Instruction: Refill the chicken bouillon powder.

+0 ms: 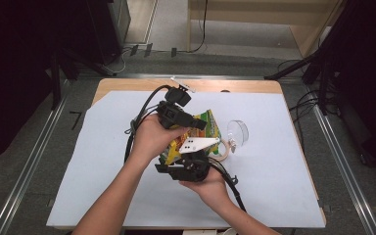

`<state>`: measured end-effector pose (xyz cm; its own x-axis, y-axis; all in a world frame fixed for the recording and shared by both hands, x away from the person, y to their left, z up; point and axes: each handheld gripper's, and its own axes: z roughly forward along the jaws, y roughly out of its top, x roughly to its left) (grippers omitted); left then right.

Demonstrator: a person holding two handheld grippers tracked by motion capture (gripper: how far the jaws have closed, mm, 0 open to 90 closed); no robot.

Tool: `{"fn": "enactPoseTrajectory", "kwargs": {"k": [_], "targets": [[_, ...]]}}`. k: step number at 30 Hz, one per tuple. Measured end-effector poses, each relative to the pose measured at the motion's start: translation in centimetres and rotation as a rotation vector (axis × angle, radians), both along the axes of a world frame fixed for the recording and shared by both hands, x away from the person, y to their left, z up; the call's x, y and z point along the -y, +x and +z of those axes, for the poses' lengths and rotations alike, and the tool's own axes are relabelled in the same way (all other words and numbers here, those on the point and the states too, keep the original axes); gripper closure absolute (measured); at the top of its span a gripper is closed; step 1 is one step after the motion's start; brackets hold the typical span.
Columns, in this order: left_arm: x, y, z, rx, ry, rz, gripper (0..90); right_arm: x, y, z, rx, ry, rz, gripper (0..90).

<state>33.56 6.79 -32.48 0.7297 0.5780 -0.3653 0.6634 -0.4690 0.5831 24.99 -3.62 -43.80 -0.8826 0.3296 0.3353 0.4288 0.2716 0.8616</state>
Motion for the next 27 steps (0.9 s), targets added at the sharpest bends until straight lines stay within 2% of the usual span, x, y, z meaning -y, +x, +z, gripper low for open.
{"fn": "enactPoseTrajectory", "kwargs": {"k": [20, 27], "targets": [[-0.17, -0.13, 0.21, 0.009, -0.011, 0.003, 80.6, 0.00, 0.02, 0.20, 0.018, -0.016, 0.005, 72.0], [-0.08, -0.11, 0.16, 0.009, 0.000, 0.001, 80.7, -0.12, -0.05, 0.17, 0.020, -0.018, -0.002, 70.2]]}}
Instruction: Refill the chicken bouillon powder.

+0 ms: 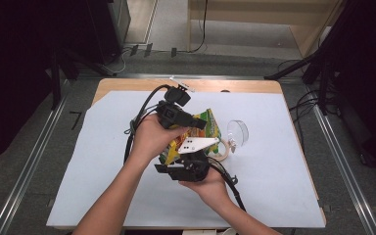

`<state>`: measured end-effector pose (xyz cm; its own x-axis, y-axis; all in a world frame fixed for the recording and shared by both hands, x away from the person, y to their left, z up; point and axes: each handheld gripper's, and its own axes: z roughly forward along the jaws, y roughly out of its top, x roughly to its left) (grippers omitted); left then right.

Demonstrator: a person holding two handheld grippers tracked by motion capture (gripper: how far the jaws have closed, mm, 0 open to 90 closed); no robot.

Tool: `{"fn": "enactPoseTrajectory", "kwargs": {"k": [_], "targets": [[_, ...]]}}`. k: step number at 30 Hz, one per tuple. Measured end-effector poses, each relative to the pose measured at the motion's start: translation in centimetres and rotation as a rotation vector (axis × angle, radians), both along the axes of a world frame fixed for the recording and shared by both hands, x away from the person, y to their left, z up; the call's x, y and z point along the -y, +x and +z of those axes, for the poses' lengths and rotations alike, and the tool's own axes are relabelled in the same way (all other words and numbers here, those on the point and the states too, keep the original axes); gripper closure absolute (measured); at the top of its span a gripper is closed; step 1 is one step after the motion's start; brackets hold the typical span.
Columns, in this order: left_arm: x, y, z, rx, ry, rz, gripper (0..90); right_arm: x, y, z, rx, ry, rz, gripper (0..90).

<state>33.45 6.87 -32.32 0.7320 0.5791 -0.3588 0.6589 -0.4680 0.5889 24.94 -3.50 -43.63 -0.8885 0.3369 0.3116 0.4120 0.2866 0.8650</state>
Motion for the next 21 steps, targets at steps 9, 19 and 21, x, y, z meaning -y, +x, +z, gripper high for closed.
{"fn": "enactPoseTrajectory", "kwargs": {"k": [9, 19, 21], "targets": [[-0.05, -0.18, 0.09, 0.009, -0.002, -0.001, 80.6, -0.05, -0.10, 0.00, 0.013, 0.000, -0.002, 72.1], [-0.14, -0.29, 0.06, 0.013, -0.006, 0.002, 80.6, -0.07, -0.13, 0.00, 0.017, -0.007, 0.001, 72.2], [-0.15, -0.28, 0.06, 0.013, -0.004, 0.001, 80.6, -0.07, -0.14, 0.00, 0.016, -0.007, 0.000, 72.2]]}}
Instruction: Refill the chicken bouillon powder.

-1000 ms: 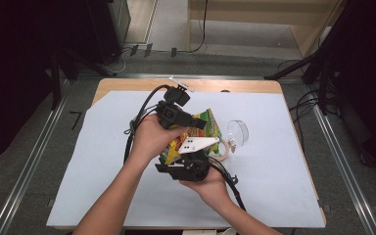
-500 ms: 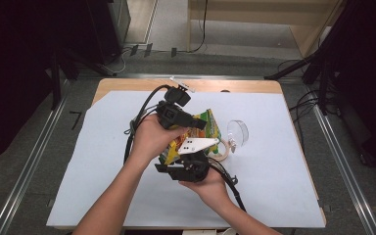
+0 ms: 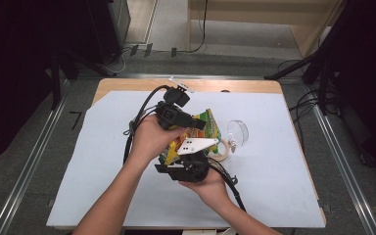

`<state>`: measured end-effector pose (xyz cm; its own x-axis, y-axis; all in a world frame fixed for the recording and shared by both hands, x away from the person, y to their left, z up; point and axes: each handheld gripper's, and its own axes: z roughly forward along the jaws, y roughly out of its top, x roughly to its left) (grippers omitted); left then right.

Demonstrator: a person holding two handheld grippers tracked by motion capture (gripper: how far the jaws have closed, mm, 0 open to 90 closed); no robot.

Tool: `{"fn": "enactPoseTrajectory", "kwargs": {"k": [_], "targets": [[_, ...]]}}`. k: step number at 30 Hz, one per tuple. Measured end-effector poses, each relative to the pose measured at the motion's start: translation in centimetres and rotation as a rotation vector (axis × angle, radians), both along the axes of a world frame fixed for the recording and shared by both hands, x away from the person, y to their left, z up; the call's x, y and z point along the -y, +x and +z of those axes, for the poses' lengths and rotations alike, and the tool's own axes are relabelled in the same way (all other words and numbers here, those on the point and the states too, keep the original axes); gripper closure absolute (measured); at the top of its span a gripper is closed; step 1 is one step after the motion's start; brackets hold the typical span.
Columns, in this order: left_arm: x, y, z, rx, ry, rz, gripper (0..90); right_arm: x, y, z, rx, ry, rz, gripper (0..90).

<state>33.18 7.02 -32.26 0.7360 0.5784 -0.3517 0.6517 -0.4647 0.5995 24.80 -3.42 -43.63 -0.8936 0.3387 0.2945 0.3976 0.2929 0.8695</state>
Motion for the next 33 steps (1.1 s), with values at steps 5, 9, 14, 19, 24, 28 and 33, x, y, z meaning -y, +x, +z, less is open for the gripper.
{"fn": "enactPoseTrajectory", "kwargs": {"k": [5, 9, 14, 19, 24, 28, 33], "targets": [[-0.02, -0.02, 0.02, 0.000, 0.002, -0.001, 80.6, -0.02, -0.03, 0.03, -0.002, 0.002, 0.002, 72.2], [-0.11, -0.02, 0.01, -0.004, -0.006, -0.003, 80.5, -0.03, -0.07, 0.04, 0.000, 0.002, 0.004, 72.2], [-0.07, -0.02, 0.12, -0.005, -0.001, -0.001, 80.5, -0.04, -0.10, 0.12, -0.001, 0.005, 0.003, 72.3], [0.09, 0.07, 0.02, -0.011, 0.014, -0.002, 80.4, -0.03, -0.10, 0.11, -0.024, 0.016, 0.008, 72.3], [0.26, 0.04, 0.17, -0.010, 0.014, -0.008, 80.3, -0.01, -0.18, 0.17, -0.025, 0.022, 0.001, 72.4], [0.32, 0.03, 0.13, -0.010, 0.015, -0.010, 80.3, 0.01, -0.18, 0.07, -0.025, 0.023, -0.003, 72.3], [0.35, -0.05, 0.16, -0.009, 0.017, -0.013, 80.3, 0.03, -0.17, 0.00, -0.016, 0.021, -0.003, 72.3]]}}
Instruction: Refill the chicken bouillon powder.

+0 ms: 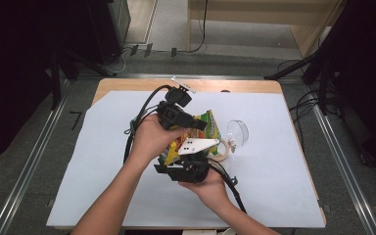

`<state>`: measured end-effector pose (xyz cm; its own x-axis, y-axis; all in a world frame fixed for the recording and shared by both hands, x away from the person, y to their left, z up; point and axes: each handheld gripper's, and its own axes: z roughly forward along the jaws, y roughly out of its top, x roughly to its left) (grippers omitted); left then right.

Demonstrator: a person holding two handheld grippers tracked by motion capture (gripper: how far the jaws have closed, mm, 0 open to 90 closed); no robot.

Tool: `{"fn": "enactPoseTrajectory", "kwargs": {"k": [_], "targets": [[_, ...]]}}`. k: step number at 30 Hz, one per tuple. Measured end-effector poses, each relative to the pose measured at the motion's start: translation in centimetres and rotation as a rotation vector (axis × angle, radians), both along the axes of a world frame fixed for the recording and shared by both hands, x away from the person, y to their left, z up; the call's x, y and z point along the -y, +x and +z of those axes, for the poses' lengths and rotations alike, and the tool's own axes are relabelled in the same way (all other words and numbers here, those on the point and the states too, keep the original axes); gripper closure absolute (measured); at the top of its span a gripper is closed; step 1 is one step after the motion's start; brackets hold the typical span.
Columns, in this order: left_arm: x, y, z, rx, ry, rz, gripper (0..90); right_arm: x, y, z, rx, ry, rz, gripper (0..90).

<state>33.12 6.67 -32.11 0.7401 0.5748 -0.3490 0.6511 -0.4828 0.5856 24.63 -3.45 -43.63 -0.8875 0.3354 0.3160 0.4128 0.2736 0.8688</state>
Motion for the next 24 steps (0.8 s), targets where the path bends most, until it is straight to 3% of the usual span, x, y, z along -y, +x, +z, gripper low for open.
{"fn": "enactPoseTrajectory", "kwargs": {"k": [11, 24], "targets": [[-0.09, 0.02, -0.12, -0.007, -0.019, 0.003, 81.0, 0.05, -0.01, -0.07, 0.009, -0.011, -0.004, 72.3], [0.18, -0.26, 0.18, 0.000, -0.010, 0.004, 80.7, 0.08, -0.19, 0.05, 0.001, 0.007, -0.008, 72.3]]}}
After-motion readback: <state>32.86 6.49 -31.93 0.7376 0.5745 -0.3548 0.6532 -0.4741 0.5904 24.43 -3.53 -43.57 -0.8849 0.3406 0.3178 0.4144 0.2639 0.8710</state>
